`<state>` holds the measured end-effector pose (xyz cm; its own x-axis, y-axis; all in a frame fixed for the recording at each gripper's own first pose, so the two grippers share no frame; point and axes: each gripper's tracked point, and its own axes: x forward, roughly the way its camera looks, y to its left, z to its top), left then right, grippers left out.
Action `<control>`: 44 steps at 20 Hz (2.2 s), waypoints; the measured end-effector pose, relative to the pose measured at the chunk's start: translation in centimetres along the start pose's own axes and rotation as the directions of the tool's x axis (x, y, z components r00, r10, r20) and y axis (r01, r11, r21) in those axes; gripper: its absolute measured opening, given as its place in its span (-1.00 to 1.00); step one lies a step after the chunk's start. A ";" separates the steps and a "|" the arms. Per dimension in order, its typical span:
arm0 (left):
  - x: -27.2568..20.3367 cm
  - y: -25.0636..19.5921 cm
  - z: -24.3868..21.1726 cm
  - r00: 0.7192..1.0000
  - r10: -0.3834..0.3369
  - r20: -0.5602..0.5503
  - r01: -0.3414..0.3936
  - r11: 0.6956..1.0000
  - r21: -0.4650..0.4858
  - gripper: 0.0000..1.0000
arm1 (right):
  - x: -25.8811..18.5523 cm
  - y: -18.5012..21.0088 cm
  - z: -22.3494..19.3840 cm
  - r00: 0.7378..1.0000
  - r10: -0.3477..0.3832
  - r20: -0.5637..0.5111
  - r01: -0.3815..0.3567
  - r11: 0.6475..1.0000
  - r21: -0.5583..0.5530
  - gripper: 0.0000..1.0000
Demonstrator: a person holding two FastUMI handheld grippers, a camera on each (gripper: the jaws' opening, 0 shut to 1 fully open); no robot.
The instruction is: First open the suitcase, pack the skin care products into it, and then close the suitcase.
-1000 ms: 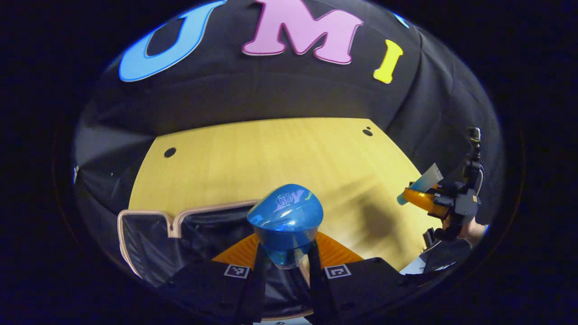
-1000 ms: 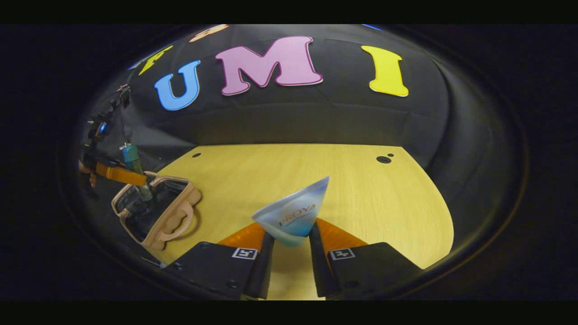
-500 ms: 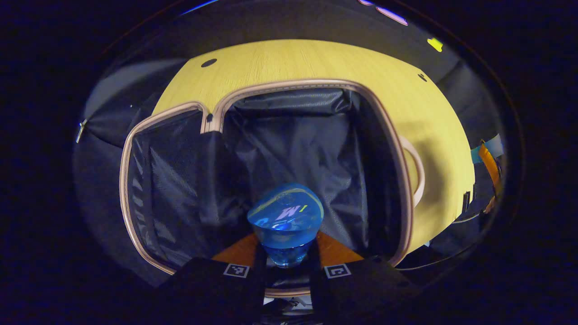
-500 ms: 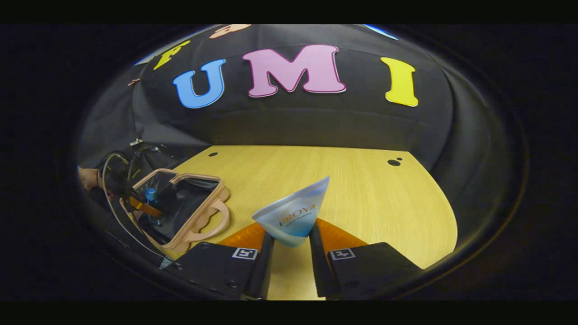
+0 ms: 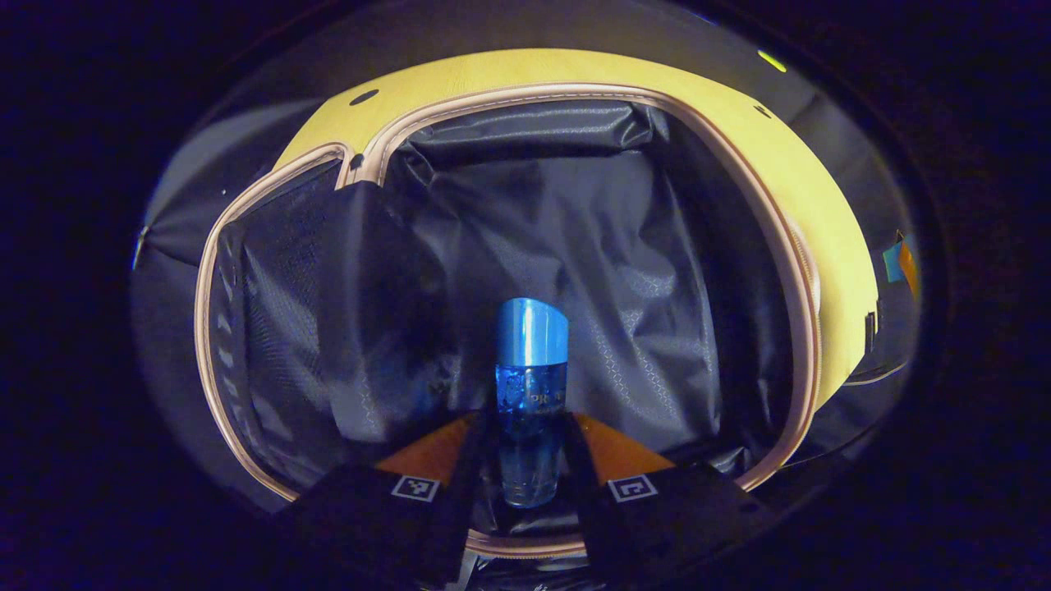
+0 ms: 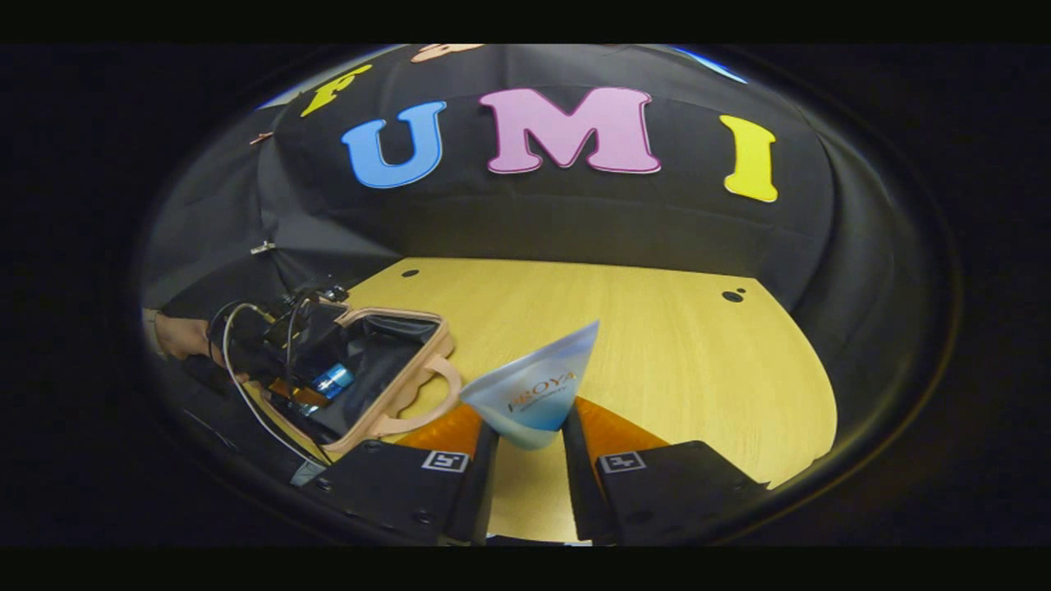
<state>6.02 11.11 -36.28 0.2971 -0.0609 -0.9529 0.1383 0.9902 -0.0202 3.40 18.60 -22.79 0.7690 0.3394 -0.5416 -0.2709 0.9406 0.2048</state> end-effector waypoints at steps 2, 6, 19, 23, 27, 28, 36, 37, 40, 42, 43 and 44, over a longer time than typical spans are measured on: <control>-2.1 -0.4 0.7 0.997 -0.013 0.080 0.015 1.000 -0.016 0.66 | 0.2 1.8 0.3 1.000 0.025 -0.010 -0.026 0.999 -0.021 -0.15; -7.9 0.0 3.5 0.956 -0.040 0.291 0.048 0.999 -0.022 0.98 | 0.7 7.2 1.0 0.989 0.140 -0.048 -0.141 0.990 -0.026 -0.15; -15.0 19.0 -8.1 0.912 0.166 0.376 0.043 0.871 -0.489 0.86 | 8.3 24.1 -12.7 0.685 0.306 -0.662 -0.149 0.947 0.284 -0.14; -14.4 22.2 -12.6 0.919 0.193 0.345 0.077 0.768 -0.636 0.94 | 8.9 23.9 -14.5 0.633 0.235 -0.738 -0.045 0.962 0.268 -0.14; -14.9 24.3 -14.5 0.912 0.221 0.346 0.075 0.739 -0.669 0.94 | 9.4 24.0 -14.6 0.643 0.218 -0.734 -0.008 0.960 0.278 -0.05; -15.0 25.2 -14.5 0.910 0.232 0.343 0.065 0.738 -0.672 0.94 | 9.3 24.4 -14.1 0.656 0.226 -0.720 -0.010 0.957 0.291 -0.03; -14.3 31.5 -8.8 0.901 0.254 0.353 0.042 0.757 -0.652 0.94 | 7.5 24.9 -5.6 0.847 0.284 -0.450 -0.172 0.946 0.274 0.96; -13.9 32.8 -7.7 0.903 0.256 0.344 0.037 0.754 -0.656 0.94 | 6.8 24.8 -4.2 0.864 0.298 -0.406 -0.187 0.938 0.291 0.96; -12.1 36.5 -5.3 0.922 0.250 0.295 0.015 0.739 -0.674 0.94 | 5.4 24.0 -1.8 0.895 0.304 -0.326 -0.210 0.933 0.293 0.95; -10.7 38.6 -4.3 0.936 0.252 0.246 -0.019 0.733 -0.680 0.95 | 4.7 22.8 -1.5 0.903 0.281 -0.325 -0.184 0.937 0.297 0.94; -9.9 39.1 -3.9 0.945 0.242 0.218 -0.032 0.734 -0.678 0.94 | 4.6 22.7 -1.5 0.906 0.276 -0.322 -0.172 0.933 0.317 0.94; -8.9 39.5 -3.5 0.953 0.237 0.188 -0.048 0.732 -0.680 0.94 | 4.5 22.3 -1.4 0.909 0.269 -0.318 -0.158 0.929 0.335 0.95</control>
<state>5.57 51.24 -29.69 0.4935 0.1530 -0.8562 -0.5553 0.8131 -0.1748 0.05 41.13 -21.80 0.4420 0.5651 -0.6966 -0.1794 0.8166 0.5485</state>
